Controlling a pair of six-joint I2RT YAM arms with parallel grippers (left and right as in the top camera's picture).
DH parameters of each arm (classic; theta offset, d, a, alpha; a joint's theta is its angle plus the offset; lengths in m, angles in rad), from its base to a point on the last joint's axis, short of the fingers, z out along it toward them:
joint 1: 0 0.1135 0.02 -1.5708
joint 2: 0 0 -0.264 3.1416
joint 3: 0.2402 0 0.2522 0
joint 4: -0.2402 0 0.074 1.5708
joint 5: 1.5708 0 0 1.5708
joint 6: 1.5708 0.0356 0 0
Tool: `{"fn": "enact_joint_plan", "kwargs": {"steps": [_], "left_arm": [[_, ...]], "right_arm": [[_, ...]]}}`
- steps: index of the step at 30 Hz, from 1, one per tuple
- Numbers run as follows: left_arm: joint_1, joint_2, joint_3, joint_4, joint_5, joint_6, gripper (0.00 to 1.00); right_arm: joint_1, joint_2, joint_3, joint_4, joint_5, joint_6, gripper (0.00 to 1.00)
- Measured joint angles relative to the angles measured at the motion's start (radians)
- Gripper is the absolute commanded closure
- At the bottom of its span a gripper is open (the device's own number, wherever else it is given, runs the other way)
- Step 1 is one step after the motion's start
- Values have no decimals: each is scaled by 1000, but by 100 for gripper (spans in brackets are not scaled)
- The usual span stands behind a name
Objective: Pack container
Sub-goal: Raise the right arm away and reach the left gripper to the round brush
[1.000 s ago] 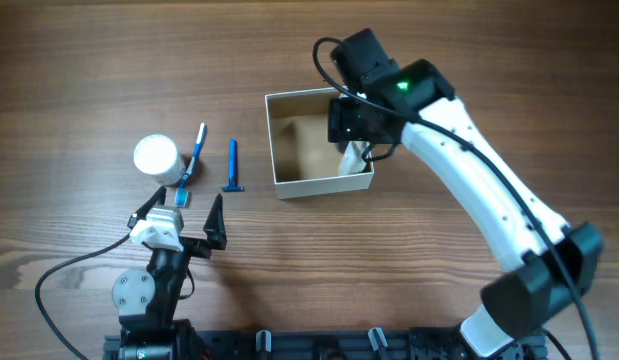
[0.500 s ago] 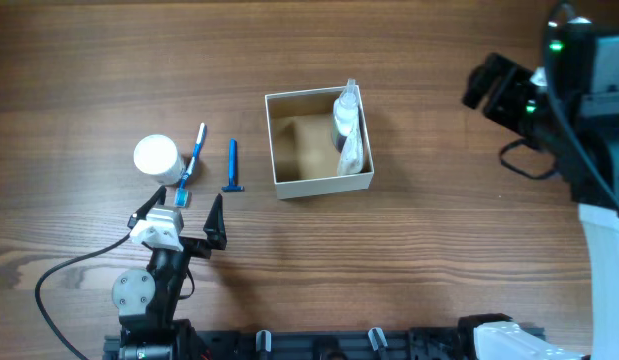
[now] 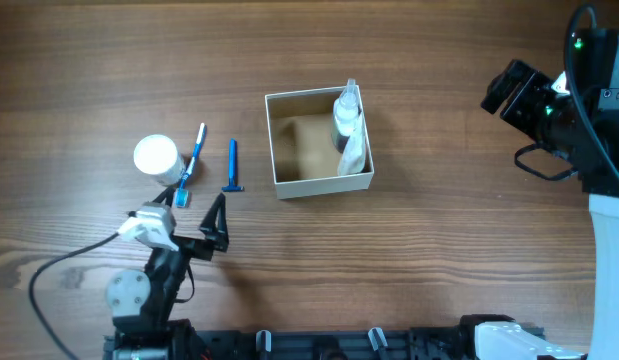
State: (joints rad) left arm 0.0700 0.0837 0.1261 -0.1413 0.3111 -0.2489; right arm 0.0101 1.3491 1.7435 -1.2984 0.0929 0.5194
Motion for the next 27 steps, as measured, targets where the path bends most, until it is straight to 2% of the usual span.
{"fn": "enact_joint_plan", "kwargs": {"steps": [3, 8, 17, 21, 27], "left_arm": [[0, 71, 137, -111, -32, -39, 0], [0, 307, 444, -289, -95, -63, 0], [28, 911, 937, -584, -206, 76, 0], [65, 1112, 1020, -620, -225, 105, 0], [74, 1328, 1029, -690, -242, 117, 0]], "right_arm": [[0, 0, 0, 0, 0, 0, 0], [0, 0, 0, -2, -3, 0, 0], [0, 0, 0, -2, -7, 0, 0], [0, 1, 0, -2, -7, 0, 0], [0, 2, 0, -3, -7, 0, 0]]}}
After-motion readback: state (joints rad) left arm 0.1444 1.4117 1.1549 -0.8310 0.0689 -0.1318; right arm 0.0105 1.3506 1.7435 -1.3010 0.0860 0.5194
